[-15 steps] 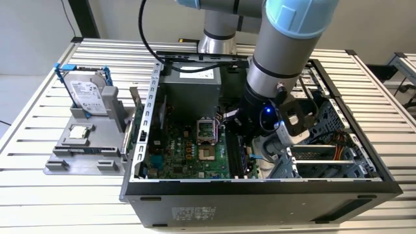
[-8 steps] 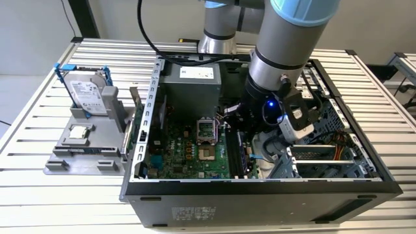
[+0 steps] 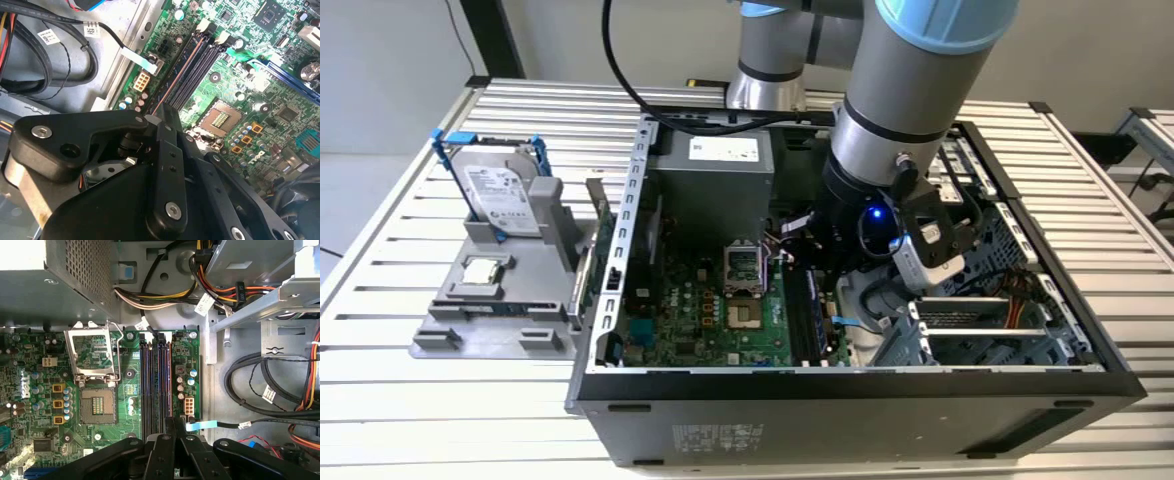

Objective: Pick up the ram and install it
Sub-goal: 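Insert the ram into the slot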

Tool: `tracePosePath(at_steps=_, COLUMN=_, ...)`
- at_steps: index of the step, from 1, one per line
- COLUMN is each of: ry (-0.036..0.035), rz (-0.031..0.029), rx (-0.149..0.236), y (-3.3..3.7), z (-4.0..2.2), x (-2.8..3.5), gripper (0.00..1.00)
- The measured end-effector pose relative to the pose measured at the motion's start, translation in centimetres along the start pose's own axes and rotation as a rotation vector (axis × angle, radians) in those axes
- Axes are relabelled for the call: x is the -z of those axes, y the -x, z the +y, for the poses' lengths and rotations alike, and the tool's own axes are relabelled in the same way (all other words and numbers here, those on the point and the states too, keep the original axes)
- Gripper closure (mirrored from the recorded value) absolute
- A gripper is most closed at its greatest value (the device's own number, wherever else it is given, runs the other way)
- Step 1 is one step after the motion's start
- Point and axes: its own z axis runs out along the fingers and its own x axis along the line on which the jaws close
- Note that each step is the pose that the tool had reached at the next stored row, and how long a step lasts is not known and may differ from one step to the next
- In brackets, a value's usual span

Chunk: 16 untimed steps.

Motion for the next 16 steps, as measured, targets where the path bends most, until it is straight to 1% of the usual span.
tracePosePath(at_steps=5, ry=0.0002, rz=0.0005, rx=0.0, y=0.0, z=0.0, x=0.0, gripper=1.0)
tracePosePath(at_steps=8, ry=0.0018, rz=0.0001, rx=0.003, y=-0.02, z=0.02, x=0.0, gripper=1.0)
tracePosePath(at_steps=9, ry=0.0024, rz=0.0004, rx=0.016, y=-0.02, z=0.02, x=0.0, gripper=1.0)
tracePosePath(at_steps=16, ry=0.0027, rz=0.0041, rx=0.144, y=-0.02, z=0.02, x=0.07, gripper=1.0)
